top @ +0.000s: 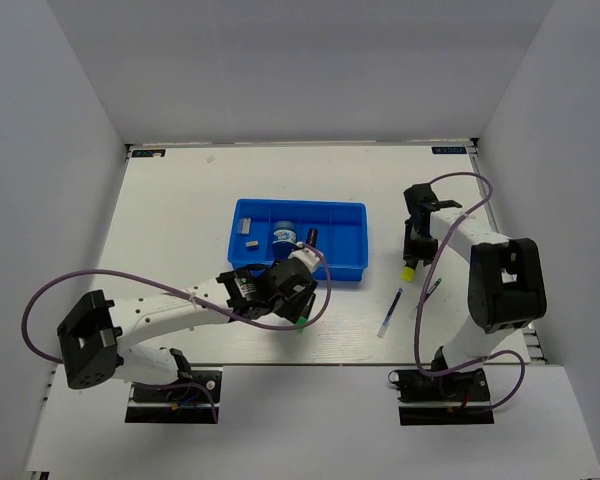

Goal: Sort the stationery into containers
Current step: Grab a piece of stationery with the right arm, then place the stationery into the container

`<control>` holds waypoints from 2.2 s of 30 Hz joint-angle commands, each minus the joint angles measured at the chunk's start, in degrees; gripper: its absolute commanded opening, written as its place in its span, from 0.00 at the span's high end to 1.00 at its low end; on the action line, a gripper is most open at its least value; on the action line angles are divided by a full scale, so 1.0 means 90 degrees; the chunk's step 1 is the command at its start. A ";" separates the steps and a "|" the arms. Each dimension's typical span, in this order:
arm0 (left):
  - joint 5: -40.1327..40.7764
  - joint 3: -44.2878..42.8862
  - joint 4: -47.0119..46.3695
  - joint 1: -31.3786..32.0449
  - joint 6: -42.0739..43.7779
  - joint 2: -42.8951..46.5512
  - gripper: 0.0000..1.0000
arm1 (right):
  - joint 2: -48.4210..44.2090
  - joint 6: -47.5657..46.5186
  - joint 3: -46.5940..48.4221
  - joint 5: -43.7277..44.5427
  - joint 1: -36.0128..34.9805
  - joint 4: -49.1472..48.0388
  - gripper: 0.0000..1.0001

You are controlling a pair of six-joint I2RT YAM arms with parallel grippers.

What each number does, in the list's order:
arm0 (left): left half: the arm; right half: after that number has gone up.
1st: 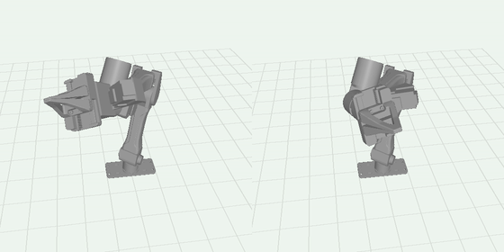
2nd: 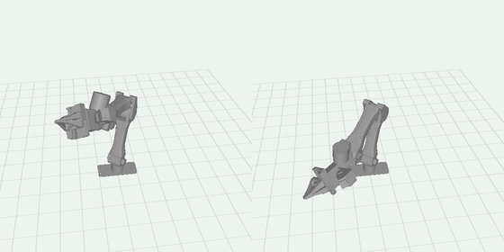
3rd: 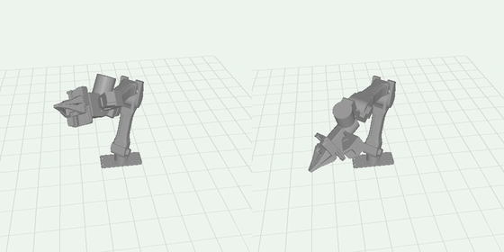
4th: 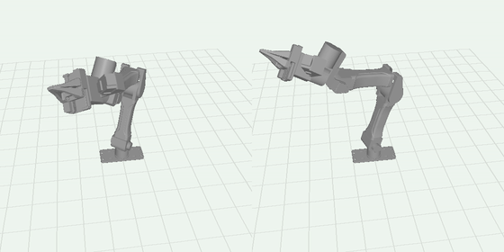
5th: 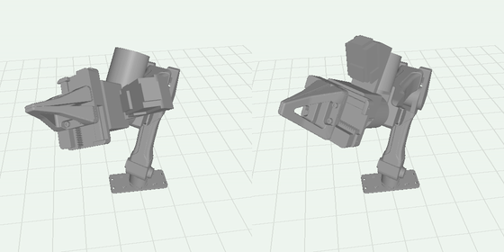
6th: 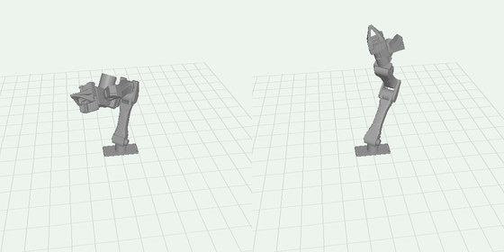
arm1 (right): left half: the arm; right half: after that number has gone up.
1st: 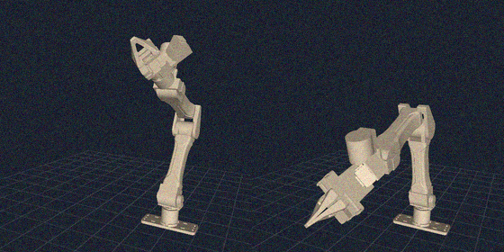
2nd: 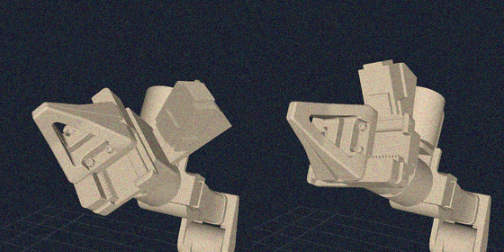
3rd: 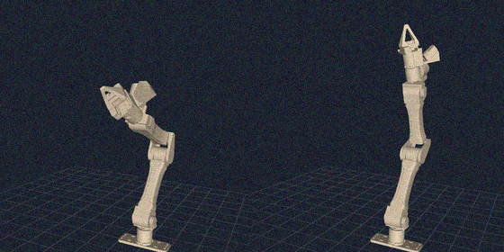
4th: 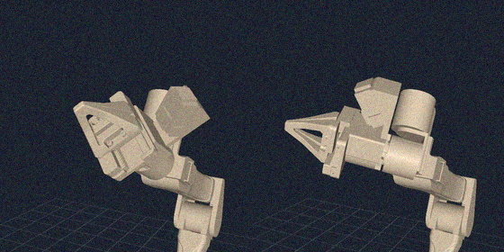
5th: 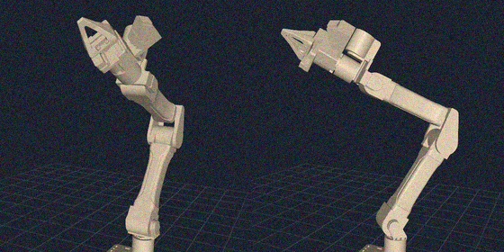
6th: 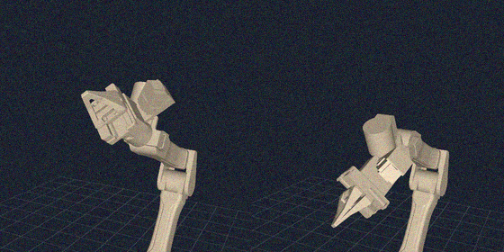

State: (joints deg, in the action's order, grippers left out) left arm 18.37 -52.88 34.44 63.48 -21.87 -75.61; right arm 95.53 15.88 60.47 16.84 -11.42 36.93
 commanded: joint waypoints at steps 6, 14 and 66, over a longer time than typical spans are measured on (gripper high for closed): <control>0.0351 0.0309 -0.0779 0.0065 0.0047 -0.0075 0.32 | 0.0401 0.0228 0.0264 -0.0542 0.0233 -0.0128 0.54; 0.0448 0.0241 -0.0935 0.0065 0.0222 -0.0456 0.31 | 0.0870 0.0345 0.0186 -0.0689 0.0380 -0.0099 0.56; 0.0781 0.0446 -0.1892 0.0554 -0.0509 -0.1911 0.32 | 0.2159 0.0003 0.4131 -0.3395 -0.2237 0.0370 0.64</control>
State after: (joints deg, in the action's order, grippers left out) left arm 24.03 -49.01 18.70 68.12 -25.36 -92.29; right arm 115.48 15.68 95.96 -16.29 -31.14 39.40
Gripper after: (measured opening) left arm 0.688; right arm 0.357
